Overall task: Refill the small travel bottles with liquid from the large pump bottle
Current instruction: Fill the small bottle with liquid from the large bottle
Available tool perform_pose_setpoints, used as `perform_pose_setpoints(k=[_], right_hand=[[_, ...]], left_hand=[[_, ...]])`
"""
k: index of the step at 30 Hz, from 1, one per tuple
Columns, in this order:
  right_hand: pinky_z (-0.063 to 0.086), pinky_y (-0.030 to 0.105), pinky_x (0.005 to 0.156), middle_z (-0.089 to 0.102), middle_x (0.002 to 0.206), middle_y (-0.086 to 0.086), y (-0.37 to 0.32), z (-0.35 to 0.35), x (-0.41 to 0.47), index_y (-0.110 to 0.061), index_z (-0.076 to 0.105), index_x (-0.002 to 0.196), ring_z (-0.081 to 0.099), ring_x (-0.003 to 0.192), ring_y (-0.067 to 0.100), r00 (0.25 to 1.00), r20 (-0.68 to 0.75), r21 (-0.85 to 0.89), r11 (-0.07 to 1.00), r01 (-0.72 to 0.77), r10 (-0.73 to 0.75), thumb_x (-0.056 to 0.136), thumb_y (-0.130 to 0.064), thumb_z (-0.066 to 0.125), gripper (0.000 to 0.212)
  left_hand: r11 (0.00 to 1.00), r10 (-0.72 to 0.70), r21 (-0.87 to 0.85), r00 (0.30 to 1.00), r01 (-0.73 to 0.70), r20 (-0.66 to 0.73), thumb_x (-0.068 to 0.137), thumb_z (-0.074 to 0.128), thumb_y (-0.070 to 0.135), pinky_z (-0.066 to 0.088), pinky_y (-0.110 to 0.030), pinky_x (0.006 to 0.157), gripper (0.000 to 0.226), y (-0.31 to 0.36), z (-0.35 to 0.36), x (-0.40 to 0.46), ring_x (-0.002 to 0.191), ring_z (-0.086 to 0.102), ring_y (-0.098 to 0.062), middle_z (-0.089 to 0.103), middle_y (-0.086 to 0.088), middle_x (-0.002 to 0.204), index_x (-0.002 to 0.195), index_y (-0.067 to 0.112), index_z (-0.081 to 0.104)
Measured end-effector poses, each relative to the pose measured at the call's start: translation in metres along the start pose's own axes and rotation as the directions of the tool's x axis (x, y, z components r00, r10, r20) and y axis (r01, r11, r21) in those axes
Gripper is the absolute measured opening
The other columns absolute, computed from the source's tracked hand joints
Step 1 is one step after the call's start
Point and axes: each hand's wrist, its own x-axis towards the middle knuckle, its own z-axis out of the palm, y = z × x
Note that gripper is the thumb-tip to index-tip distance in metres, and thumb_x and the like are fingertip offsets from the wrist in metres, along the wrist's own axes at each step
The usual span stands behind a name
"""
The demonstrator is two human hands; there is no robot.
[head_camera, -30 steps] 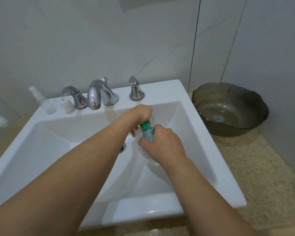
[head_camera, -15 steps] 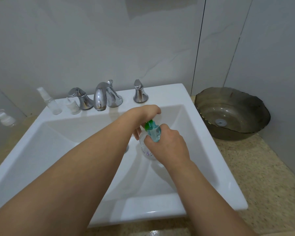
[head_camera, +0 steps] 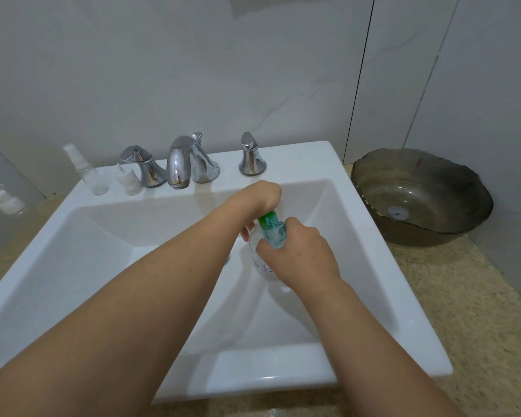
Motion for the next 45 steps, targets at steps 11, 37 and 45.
perform_pose_setpoints(k=[11,37,45], right_hand=[[0.04,0.031,0.061,0.055,0.08,0.001,0.001,0.001,-0.001,-0.015,0.048,0.09,0.056,0.075,0.024,1.0,0.02,-0.012,1.0,-0.001,0.001,0.083,-0.045,0.056,0.032],[0.049,0.035,0.067,0.058,0.085,0.002,-0.002,-0.007,-0.006,-0.016,0.05,0.1,0.059,0.078,0.023,0.999,-0.031,0.036,0.999,0.026,-0.025,0.087,-0.046,0.055,0.033],[0.044,0.034,0.066,0.056,0.086,0.004,0.0,-0.003,-0.002,-0.014,0.046,0.095,0.056,0.078,0.026,0.999,0.032,-0.011,1.0,-0.009,0.01,0.085,-0.044,0.055,0.033]], left_hand=[[1.0,0.019,-0.009,0.999,-0.019,-0.034,0.095,0.027,0.007,0.059,-0.062,0.083,0.044,-0.004,0.003,0.0,0.098,0.068,-0.05,0.066,-0.031,0.113,0.116,-0.006,0.064],[0.997,-0.022,0.072,0.99,0.012,0.137,0.095,0.047,0.055,0.06,-0.06,0.078,0.065,0.002,-0.012,-0.002,0.092,0.066,-0.041,0.064,-0.017,0.104,0.129,0.001,0.059],[0.999,0.019,0.036,1.0,-0.02,0.02,0.097,0.031,0.023,0.061,-0.057,0.069,0.044,-0.003,0.001,0.002,0.09,0.066,-0.044,0.065,-0.024,0.113,0.118,-0.002,0.059]])
